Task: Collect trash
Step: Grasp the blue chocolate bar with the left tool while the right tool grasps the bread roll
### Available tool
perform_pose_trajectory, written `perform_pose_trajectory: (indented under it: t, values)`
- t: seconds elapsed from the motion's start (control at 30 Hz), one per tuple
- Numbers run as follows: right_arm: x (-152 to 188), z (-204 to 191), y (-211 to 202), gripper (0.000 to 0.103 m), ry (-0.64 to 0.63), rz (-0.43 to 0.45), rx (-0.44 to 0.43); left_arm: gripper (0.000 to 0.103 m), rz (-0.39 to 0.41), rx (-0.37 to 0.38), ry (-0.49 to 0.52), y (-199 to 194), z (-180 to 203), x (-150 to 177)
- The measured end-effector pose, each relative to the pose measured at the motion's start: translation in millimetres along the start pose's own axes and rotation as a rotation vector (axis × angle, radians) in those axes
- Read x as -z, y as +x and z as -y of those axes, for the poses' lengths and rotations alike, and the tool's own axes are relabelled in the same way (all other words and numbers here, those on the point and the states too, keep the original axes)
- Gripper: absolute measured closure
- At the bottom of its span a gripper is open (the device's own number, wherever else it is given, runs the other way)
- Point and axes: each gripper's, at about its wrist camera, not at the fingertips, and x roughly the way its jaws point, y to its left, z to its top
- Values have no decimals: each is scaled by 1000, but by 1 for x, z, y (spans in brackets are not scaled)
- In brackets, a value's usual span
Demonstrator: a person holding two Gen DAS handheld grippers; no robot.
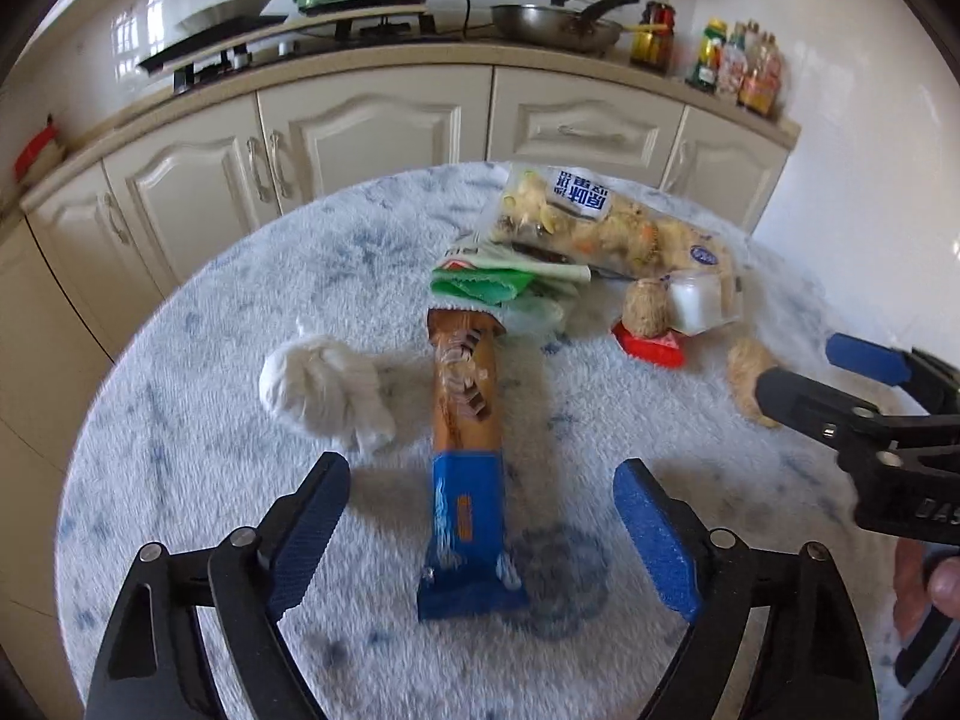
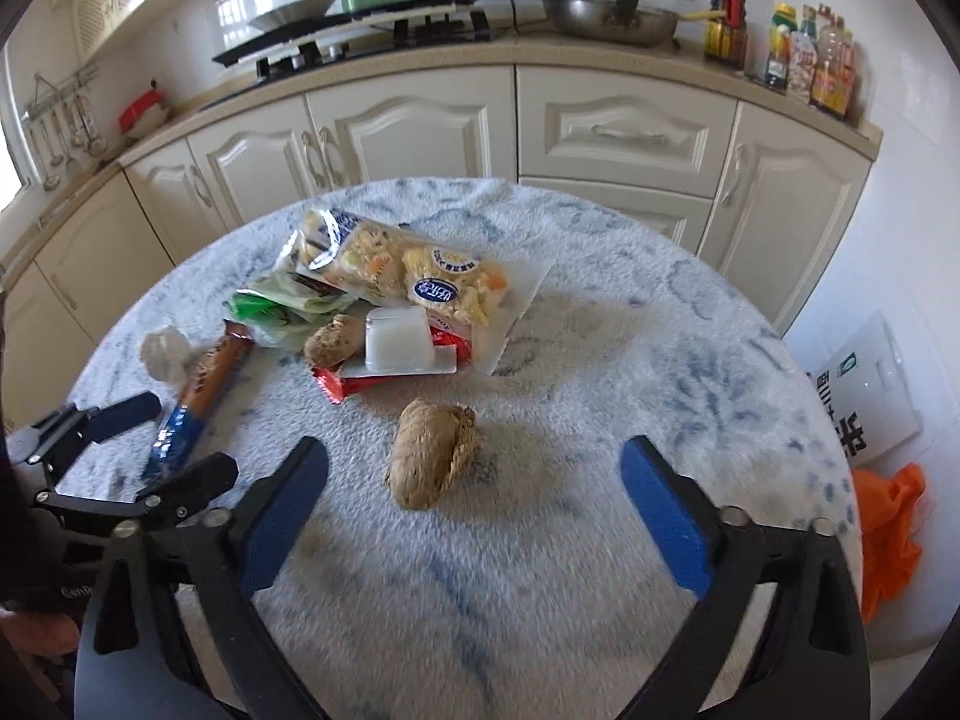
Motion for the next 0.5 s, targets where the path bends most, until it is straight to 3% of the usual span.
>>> perform_pose_trajectory:
  t: [0.1, 0.17, 0.23, 0.3, 0.37, 0.5]
  values:
    - [-2, -5, 16, 35, -18, -38, -4, 28, 1, 4, 11, 11, 4, -14]
    - [0, -6, 21, 42, -23, -42, 1, 44, 10, -5, 36, 17, 10, -19]
    - [2, -8, 19, 61, -38, -28, 3, 63, 15, 12, 37, 21, 11, -26]
    - [5, -8, 16, 71, -39, -19, -8, 82, 15, 29, 26, 26, 9, -31]
    - [8, -6, 14, 71, -36, -13, -22, 89, 10, 71, 0, 27, 5, -29]
    - [18, 6, 4, 71, 19, -5, -75, 89, 24, 102, -4, 23, 5, -19]
